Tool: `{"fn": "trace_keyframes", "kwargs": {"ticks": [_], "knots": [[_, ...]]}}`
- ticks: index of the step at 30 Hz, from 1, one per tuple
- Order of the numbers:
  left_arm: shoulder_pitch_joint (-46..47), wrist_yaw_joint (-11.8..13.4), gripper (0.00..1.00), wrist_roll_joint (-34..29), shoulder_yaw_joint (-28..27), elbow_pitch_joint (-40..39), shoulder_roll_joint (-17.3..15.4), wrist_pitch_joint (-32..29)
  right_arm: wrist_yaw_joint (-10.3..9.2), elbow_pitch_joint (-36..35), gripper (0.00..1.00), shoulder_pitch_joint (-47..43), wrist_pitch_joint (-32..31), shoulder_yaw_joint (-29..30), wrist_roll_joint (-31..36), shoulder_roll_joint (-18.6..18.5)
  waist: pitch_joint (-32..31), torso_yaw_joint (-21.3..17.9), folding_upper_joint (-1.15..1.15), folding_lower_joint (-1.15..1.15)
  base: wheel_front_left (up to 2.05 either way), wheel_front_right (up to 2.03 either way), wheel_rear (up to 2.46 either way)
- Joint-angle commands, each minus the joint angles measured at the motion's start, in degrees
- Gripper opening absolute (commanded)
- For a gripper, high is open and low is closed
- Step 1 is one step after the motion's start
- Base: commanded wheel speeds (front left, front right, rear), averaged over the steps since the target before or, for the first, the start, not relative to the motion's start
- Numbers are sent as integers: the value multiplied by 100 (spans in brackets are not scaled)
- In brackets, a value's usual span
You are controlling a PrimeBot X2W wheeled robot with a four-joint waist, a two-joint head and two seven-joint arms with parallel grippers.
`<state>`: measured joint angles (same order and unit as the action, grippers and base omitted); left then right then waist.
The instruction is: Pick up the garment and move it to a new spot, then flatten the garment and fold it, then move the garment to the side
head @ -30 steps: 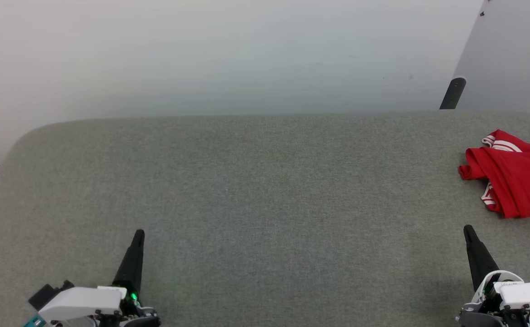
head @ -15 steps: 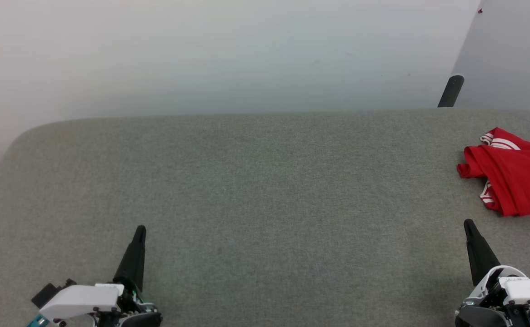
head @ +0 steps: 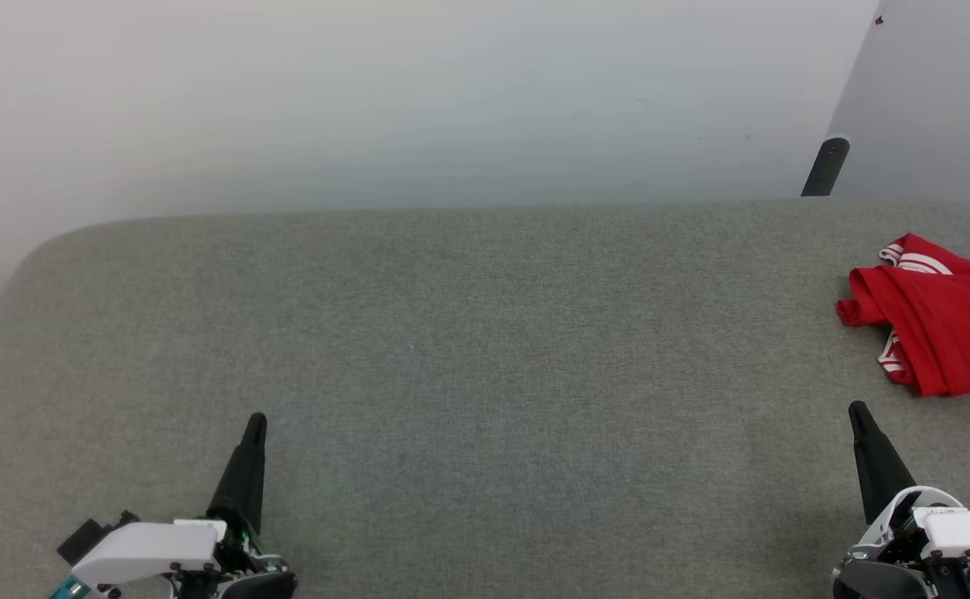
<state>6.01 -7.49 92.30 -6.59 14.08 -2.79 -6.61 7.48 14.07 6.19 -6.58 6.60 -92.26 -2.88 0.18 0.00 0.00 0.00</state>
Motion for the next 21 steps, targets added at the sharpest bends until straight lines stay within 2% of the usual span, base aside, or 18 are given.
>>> {"fn": "trace_keyframes", "kwargs": {"ticks": [1,21], "knots": [[48,0,0,11,-14,-9,-1,-15,2,-11,0,15,-12,2,-27,14,0,0,0,0,0,0,0],[48,0,0,15,-12,-9,-1,-12,2,-11,0,15,-11,1,-28,13,0,0,0,0,0,0,0]]}}
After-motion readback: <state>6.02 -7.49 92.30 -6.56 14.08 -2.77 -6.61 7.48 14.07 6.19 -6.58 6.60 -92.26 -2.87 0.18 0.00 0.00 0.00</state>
